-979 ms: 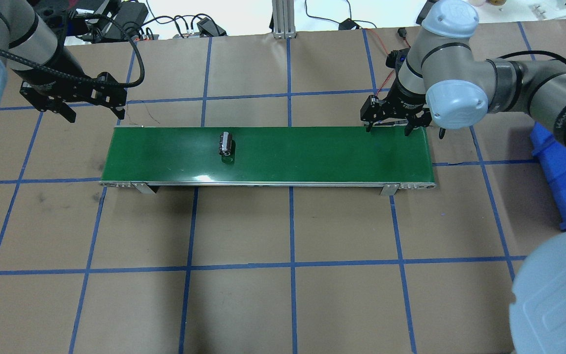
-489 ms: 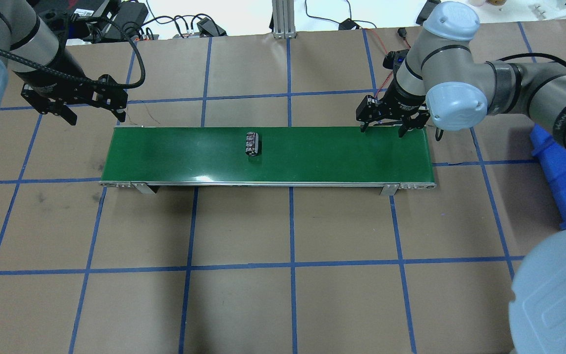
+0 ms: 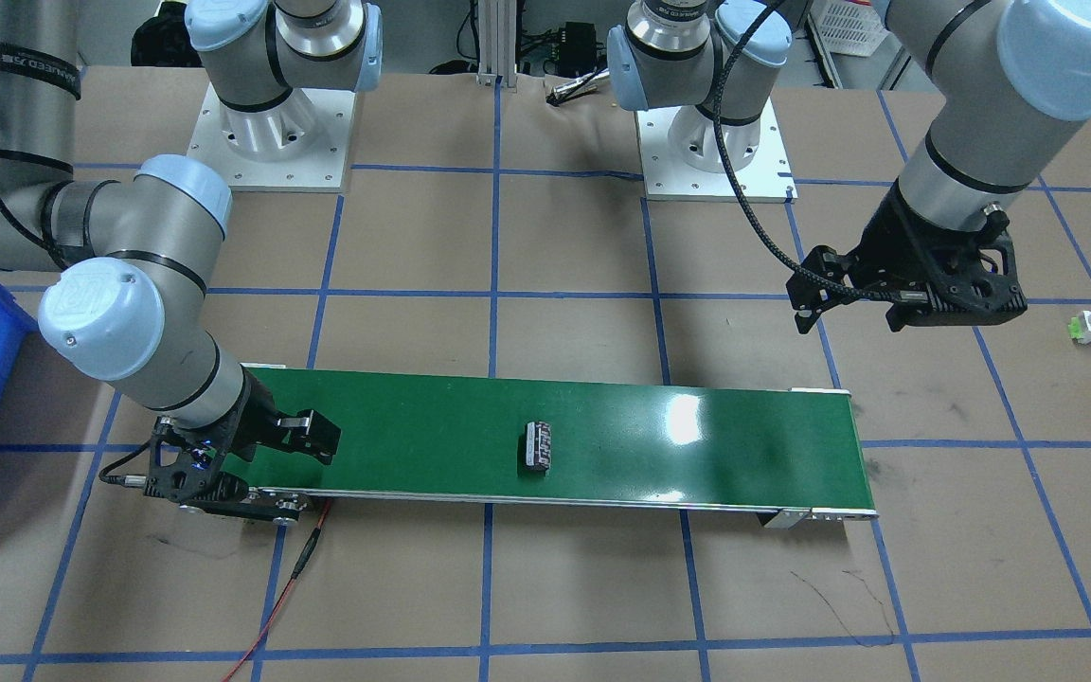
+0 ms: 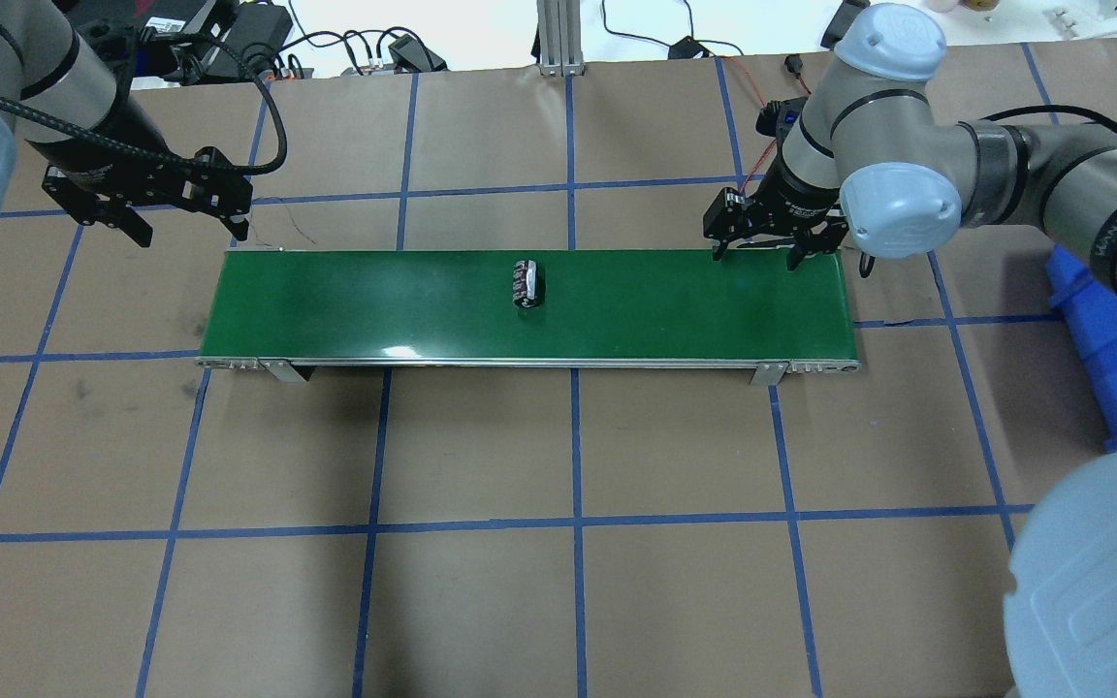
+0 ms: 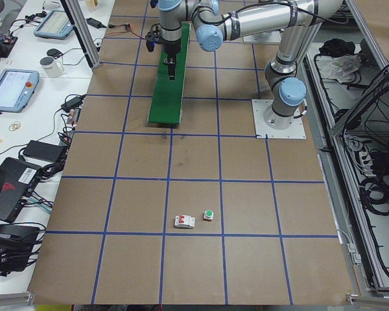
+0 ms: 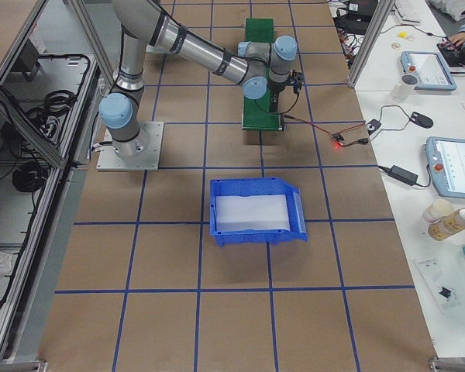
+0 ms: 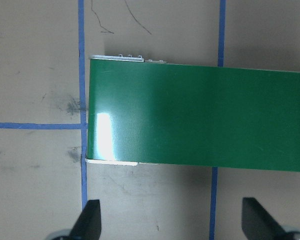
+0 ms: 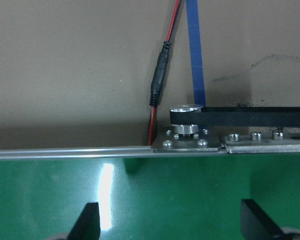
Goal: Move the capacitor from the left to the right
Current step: 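Hold the right gripper open at the belt end as the capacitor rides toward it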
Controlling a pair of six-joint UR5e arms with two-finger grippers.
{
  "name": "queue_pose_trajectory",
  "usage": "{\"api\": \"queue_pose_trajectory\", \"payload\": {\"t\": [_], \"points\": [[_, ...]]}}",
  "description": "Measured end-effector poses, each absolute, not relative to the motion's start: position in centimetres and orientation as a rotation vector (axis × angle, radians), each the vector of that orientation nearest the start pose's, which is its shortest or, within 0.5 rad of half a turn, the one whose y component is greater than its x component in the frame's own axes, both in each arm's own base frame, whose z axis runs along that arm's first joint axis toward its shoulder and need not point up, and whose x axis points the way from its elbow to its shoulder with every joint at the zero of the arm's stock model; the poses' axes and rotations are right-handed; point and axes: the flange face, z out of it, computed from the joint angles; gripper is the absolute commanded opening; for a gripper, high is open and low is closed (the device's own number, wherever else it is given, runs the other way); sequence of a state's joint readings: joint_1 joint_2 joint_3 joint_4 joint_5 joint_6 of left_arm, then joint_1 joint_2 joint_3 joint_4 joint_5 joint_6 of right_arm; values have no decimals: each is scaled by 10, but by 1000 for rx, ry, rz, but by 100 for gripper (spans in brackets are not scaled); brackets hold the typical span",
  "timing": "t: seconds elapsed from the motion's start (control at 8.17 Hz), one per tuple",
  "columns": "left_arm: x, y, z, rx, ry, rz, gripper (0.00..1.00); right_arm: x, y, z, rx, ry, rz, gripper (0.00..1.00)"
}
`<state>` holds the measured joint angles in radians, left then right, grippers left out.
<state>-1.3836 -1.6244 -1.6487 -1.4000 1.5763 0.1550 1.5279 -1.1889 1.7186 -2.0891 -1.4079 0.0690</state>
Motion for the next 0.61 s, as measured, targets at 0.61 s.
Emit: {"api": "queue_pose_trajectory", "payload": {"t": [0.61], "points": [[-36, -530, 435, -55, 3139, -44, 100, 125, -601, 258, 202, 2963, 19, 100]]}}
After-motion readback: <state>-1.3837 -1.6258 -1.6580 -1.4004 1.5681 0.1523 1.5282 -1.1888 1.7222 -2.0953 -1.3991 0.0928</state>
